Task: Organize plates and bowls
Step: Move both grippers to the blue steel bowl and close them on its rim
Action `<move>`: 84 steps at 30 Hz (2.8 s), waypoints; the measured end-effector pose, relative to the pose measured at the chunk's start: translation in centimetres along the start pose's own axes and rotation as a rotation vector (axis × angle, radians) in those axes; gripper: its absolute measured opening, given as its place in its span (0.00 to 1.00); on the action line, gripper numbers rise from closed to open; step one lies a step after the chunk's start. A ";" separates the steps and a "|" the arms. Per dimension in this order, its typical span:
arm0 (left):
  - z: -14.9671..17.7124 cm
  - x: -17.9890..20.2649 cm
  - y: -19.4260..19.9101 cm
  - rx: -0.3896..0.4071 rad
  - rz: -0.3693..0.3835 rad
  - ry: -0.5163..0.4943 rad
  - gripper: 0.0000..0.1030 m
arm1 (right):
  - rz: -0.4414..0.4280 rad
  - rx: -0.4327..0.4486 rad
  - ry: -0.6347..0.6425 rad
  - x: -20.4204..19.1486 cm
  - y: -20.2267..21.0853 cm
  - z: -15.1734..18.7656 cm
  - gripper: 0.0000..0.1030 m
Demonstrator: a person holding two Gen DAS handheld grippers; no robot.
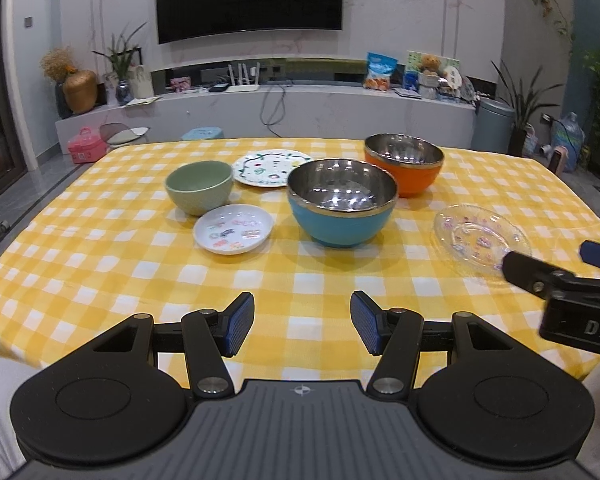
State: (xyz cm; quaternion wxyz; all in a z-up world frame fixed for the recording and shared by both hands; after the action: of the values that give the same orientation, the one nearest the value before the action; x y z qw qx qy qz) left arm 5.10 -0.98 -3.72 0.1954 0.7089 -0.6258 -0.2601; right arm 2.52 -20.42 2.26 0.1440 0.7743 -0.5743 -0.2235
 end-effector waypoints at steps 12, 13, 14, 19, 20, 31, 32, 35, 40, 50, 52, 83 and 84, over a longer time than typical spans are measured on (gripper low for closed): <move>-6.0 -0.8 -3.3 -0.081 0.087 0.157 0.50 | -0.020 -0.109 -0.049 0.2 -5.0 -3.6 0.78; -6.6 -0.9 -3.8 -0.083 0.081 0.159 0.50 | -0.026 -0.112 -0.056 0.1 -5.6 -4.2 0.78; -7.2 -1.0 -4.2 -0.085 0.073 0.161 0.50 | -0.029 -0.114 -0.063 0.0 -6.3 -4.8 0.78; -10.2 -1.8 -7.1 -0.097 0.053 0.210 0.50 | -0.034 -0.101 -0.112 0.0 -9.9 -7.5 0.78; -10.6 -1.8 -7.8 -0.104 0.067 0.218 0.50 | -0.036 -0.103 -0.135 0.2 -10.6 -7.8 0.77; -10.1 -2.1 -13.6 -0.176 0.099 0.329 0.56 | -0.062 -0.166 -0.252 1.3 -16.2 -6.8 0.63; -10.0 -2.3 -13.9 -0.180 0.101 0.337 0.58 | -0.067 -0.170 -0.250 1.3 -16.5 -6.7 0.63; -9.9 -2.1 -14.4 -0.170 0.107 0.329 0.62 | -0.080 -0.183 -0.254 1.4 -17.3 -6.1 0.61; -9.5 -1.7 -14.9 -0.164 0.135 0.322 0.62 | -0.089 -0.213 -0.285 1.6 -17.9 -4.8 0.50; -8.7 -0.5 -15.6 -0.179 0.110 0.246 0.54 | -0.138 -0.181 -0.287 1.0 -17.6 -4.1 0.19; -8.5 -0.3 -15.6 -0.179 0.107 0.226 0.48 | -0.130 -0.185 -0.284 1.1 -17.6 -4.0 0.16; -7.9 0.4 -15.2 -0.172 0.106 0.131 0.11 | -0.145 -0.167 -0.283 1.2 -17.5 -3.7 0.07; -7.8 0.5 -15.1 -0.173 0.102 0.126 0.10 | -0.146 -0.169 -0.283 1.2 -17.4 -3.7 0.07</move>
State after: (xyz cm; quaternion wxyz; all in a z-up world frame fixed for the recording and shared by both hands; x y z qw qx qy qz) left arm 21.79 0.27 -6.69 0.3075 0.6716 -0.6228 -0.2579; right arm 19.09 -16.50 -3.10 0.1095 0.7600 -0.5101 -0.3876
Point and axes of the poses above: each gripper's, at about its wrist camera, not at the fingertips, and y roughly against the way its jaws point, x to its right, z to its underside, the point moved 5 cm from there along -y, roughly the way its jaws point, and after that the axes turned 11 degrees about -z, right-handed, at the moved point
